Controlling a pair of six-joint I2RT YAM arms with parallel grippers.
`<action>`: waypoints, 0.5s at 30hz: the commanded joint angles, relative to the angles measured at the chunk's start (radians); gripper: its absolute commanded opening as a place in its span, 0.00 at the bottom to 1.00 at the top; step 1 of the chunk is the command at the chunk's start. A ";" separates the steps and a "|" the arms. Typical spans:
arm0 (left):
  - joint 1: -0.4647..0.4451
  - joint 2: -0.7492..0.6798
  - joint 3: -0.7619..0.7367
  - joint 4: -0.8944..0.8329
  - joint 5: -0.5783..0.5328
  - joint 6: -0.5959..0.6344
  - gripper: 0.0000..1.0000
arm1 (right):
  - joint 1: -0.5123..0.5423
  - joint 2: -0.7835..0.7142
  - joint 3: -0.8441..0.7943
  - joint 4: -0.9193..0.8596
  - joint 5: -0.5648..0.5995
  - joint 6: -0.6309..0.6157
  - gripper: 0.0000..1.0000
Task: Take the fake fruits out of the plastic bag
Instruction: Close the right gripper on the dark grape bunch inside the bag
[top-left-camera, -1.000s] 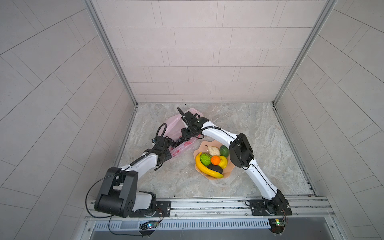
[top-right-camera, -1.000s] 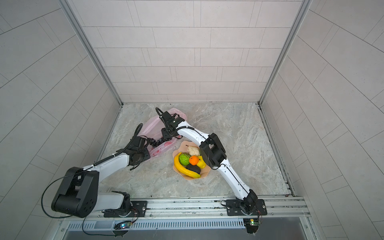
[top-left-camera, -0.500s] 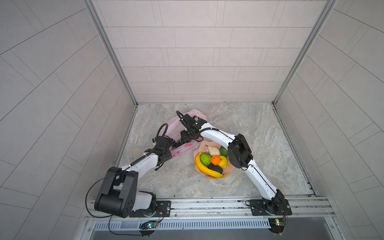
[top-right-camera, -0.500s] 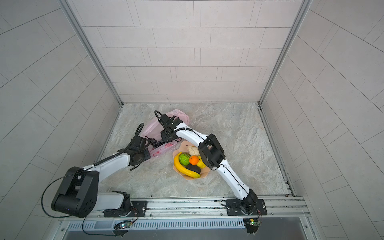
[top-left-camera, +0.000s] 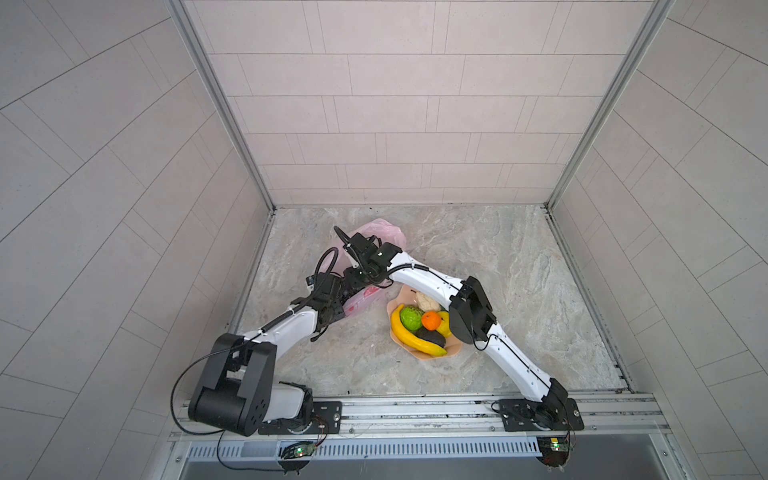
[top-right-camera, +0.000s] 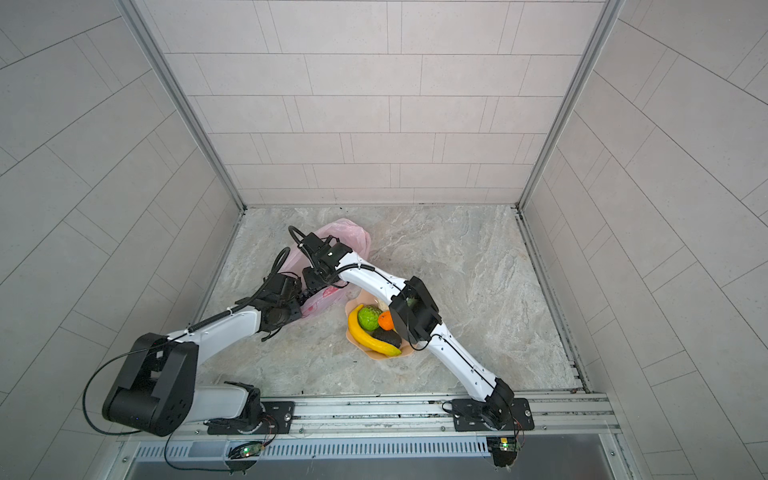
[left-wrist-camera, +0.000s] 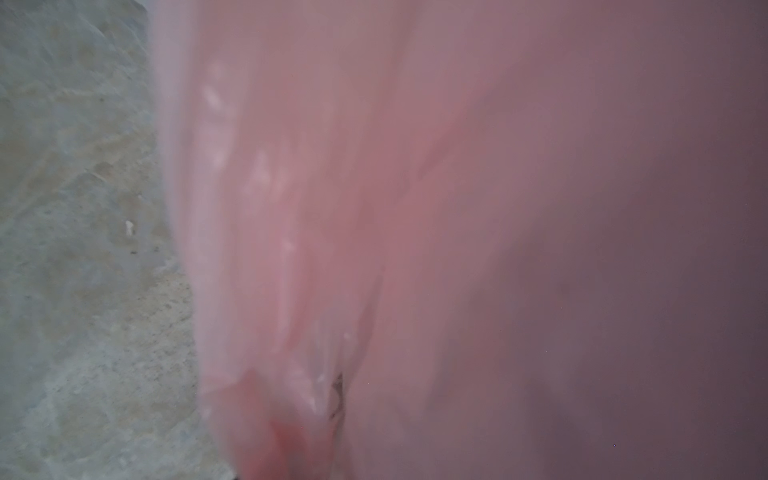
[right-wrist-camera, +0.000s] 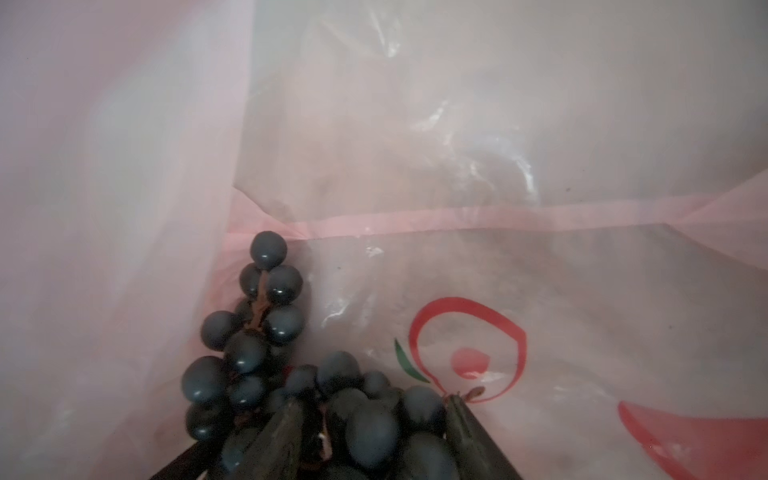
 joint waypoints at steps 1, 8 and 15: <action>-0.012 -0.002 0.028 -0.009 -0.011 0.011 0.51 | 0.007 -0.012 0.032 -0.037 -0.023 -0.039 0.55; -0.018 -0.004 0.028 -0.016 -0.027 0.006 0.53 | -0.002 -0.097 -0.060 -0.070 0.076 -0.064 0.61; -0.018 0.016 0.040 -0.035 -0.043 -0.005 0.54 | -0.011 -0.213 -0.252 0.023 0.074 -0.057 0.62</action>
